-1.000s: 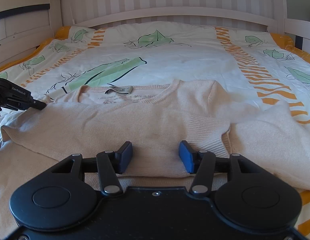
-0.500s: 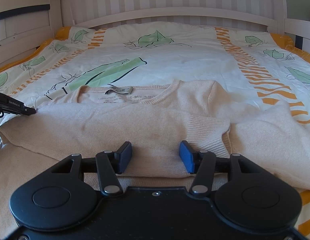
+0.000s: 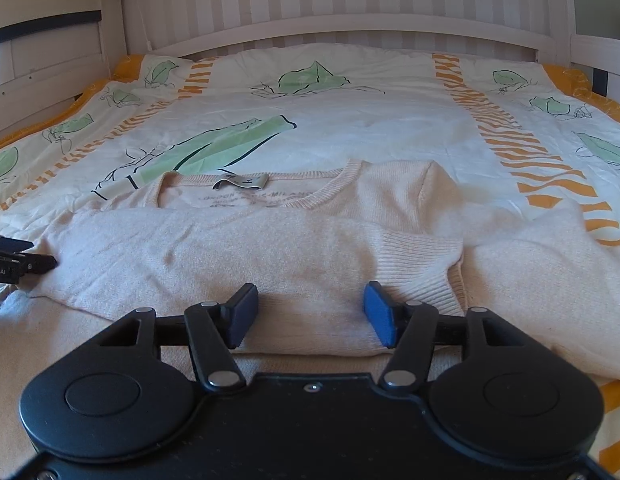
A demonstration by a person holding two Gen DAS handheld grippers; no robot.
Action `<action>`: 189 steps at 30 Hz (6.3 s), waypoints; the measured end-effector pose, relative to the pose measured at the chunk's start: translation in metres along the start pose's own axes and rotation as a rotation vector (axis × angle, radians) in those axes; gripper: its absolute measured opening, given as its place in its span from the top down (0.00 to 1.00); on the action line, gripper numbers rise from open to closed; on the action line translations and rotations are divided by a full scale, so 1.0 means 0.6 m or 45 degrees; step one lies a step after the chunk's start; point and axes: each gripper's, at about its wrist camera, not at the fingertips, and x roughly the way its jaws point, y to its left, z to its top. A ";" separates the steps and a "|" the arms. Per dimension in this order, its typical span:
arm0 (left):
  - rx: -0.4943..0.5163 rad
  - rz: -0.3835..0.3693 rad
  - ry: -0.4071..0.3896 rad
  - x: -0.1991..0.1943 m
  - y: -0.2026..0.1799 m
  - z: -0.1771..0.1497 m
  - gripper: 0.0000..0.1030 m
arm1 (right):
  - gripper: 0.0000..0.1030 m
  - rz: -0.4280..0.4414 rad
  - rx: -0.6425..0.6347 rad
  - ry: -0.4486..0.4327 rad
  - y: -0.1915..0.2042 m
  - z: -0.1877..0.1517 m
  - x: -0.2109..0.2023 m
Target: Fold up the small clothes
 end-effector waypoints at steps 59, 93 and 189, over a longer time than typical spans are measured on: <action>-0.070 -0.225 0.072 -0.048 -0.121 -0.051 0.07 | 0.16 -0.544 1.141 -0.033 -0.510 -0.046 -0.276; -0.142 -0.285 0.058 -0.053 -0.108 -0.052 0.07 | 0.41 0.275 -0.224 0.151 0.031 0.010 -0.139; 0.066 -0.353 -0.171 -0.125 -0.276 0.085 0.95 | 0.16 -0.106 0.465 -0.024 -0.323 0.025 -0.097</action>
